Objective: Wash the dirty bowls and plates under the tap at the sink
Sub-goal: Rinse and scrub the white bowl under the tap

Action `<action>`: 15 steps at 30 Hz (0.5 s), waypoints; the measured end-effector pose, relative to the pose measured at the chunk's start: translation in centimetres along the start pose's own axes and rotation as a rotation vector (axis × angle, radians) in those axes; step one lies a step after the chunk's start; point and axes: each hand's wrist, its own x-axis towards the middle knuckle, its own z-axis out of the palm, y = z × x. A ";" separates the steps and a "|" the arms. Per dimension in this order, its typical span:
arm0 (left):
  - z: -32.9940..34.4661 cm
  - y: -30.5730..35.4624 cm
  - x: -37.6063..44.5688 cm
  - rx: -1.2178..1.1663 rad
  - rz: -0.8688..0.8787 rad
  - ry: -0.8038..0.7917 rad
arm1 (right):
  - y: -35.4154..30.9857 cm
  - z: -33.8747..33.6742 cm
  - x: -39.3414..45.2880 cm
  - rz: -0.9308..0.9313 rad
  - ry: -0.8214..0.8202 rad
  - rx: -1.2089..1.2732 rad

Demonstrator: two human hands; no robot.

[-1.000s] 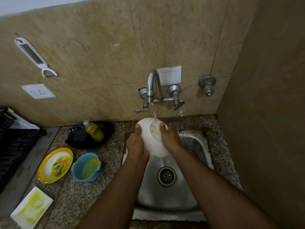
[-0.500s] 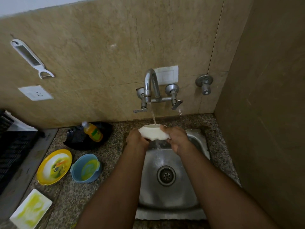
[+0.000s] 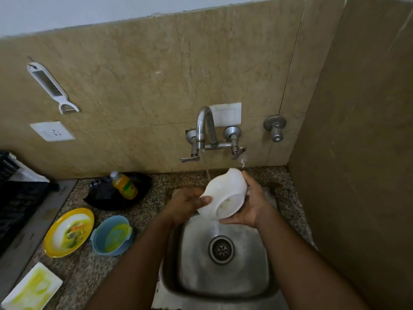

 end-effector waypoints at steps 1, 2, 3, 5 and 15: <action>-0.4 -0.2 -0.2 0.052 0.034 -0.003 | -0.1 0.1 -0.2 -0.035 -0.024 0.039; -0.8 -0.3 -0.4 0.110 0.069 -0.007 | -0.2 0.2 -0.5 -0.078 -0.040 0.075; -1.0 -0.4 -0.6 0.193 0.112 -0.011 | -0.2 0.4 -1.0 -0.105 -0.075 0.112; -1.2 -1.3 -0.7 0.446 0.190 0.026 | -0.3 0.9 -1.7 -0.107 -0.190 0.141; 0.0 -1.8 -2.2 -0.823 -0.144 0.254 | 0.5 2.5 -1.4 -0.436 -0.260 0.086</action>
